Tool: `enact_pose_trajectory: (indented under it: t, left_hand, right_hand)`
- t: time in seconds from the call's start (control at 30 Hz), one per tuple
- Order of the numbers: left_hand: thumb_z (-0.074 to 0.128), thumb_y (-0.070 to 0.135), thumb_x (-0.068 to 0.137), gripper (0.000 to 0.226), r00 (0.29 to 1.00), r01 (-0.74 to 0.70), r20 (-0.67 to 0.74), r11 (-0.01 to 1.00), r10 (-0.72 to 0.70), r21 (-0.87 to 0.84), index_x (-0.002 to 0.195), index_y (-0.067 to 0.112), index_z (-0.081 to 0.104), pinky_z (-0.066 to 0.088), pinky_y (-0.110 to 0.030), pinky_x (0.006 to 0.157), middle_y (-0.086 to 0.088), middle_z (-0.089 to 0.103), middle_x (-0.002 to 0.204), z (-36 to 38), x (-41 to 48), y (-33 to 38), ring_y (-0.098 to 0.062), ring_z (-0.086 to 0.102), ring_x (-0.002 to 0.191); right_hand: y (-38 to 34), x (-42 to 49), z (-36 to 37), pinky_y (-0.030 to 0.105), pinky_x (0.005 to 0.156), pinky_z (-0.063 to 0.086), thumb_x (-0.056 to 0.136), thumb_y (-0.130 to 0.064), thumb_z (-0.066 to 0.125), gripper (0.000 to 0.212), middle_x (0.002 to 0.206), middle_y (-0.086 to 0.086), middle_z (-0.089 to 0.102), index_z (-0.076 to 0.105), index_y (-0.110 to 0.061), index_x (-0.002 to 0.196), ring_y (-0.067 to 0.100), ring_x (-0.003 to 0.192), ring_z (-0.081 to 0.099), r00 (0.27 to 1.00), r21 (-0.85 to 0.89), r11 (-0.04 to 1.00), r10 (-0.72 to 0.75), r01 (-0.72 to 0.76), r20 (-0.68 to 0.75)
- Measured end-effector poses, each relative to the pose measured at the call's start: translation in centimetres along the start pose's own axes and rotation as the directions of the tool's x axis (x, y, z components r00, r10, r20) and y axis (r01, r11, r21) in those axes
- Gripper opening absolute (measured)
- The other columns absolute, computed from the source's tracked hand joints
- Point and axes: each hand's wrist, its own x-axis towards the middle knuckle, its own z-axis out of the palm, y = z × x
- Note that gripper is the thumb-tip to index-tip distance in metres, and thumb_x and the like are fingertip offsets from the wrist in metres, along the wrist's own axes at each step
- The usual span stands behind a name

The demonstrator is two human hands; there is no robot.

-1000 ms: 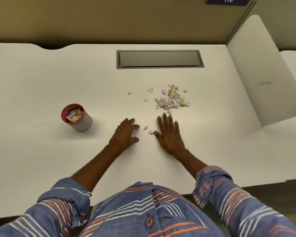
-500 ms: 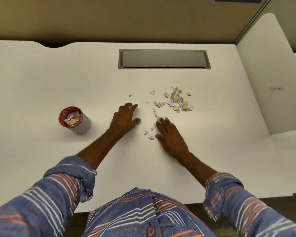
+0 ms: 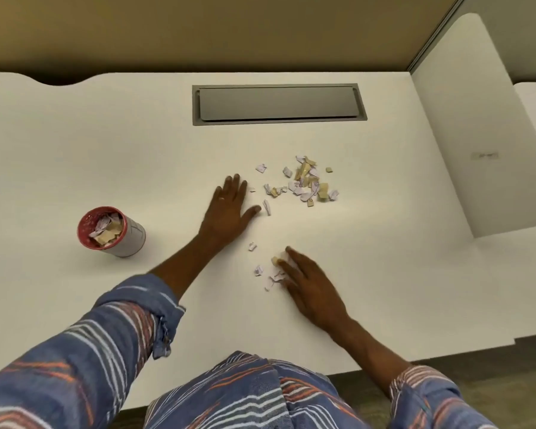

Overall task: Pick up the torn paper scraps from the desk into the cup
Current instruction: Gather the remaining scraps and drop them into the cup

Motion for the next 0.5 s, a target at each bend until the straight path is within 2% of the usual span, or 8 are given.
enact_pose_trajectory:
  t: [0.1,0.17,0.3,0.43,0.5]
  left_hand:
    - [0.025,0.057,0.100,0.073,0.995,-0.098,-0.009,0.995,0.098,-0.023,0.156,0.012,0.016,0.010,-0.041,0.125,-0.006,0.005,0.165,1.7,-3.7,0.4,-0.020,0.002,0.153]
    - [0.022,0.057,0.100,0.071,0.990,-0.141,-0.008,0.990,0.141,-0.021,0.156,0.014,0.017,0.011,-0.041,0.125,-0.004,0.005,0.165,2.9,-6.4,0.7,-0.018,0.001,0.153]
    - [0.027,0.056,0.101,0.069,0.978,-0.205,-0.044,0.979,0.206,0.008,0.156,0.016,0.018,0.011,-0.039,0.124,-0.001,0.004,0.166,5.1,-11.2,1.3,-0.017,0.001,0.153]
    - [0.033,0.047,0.103,0.061,0.985,-0.167,-0.055,0.986,0.166,-0.022,0.156,0.020,0.019,0.013,-0.040,0.123,0.002,0.003,0.166,5.9,-12.8,1.9,-0.016,0.000,0.153]
    - [0.036,0.042,0.103,0.058,0.988,-0.138,-0.070,0.989,0.134,-0.054,0.155,0.020,0.024,0.016,-0.040,0.123,0.003,0.008,0.165,5.7,-12.8,2.3,-0.014,0.004,0.153]
  right_hand:
    - [1.3,3.8,-1.6,0.037,0.118,0.034,0.103,-0.029,0.051,0.047,0.161,0.008,0.029,0.044,-0.015,0.148,0.026,0.146,0.033,0.997,0.019,1.000,0.021,-0.020,-0.069]
    - [1.8,7.4,-2.4,0.037,0.120,0.031,0.105,-0.031,0.047,0.050,0.163,0.007,0.025,0.038,-0.017,0.151,0.026,0.148,0.029,0.998,0.003,1.000,0.024,-0.023,-0.066]
    - [2.2,15.0,-3.5,0.041,0.124,0.023,0.107,-0.032,0.039,0.054,0.166,0.010,0.013,0.025,-0.017,0.156,0.031,0.152,0.018,0.999,-0.085,0.996,-0.013,0.015,0.030]
    - [2.2,20.3,-3.7,0.044,0.125,0.019,0.106,-0.028,0.040,0.055,0.165,0.017,0.012,0.026,-0.010,0.155,0.037,0.152,0.014,0.989,-0.144,0.987,-0.044,0.064,0.138]
    - [2.4,21.4,-3.4,0.046,0.124,0.020,0.106,-0.028,0.039,0.056,0.164,0.018,0.012,0.024,-0.006,0.155,0.037,0.152,0.013,0.979,-0.150,0.987,-0.031,0.062,0.199]
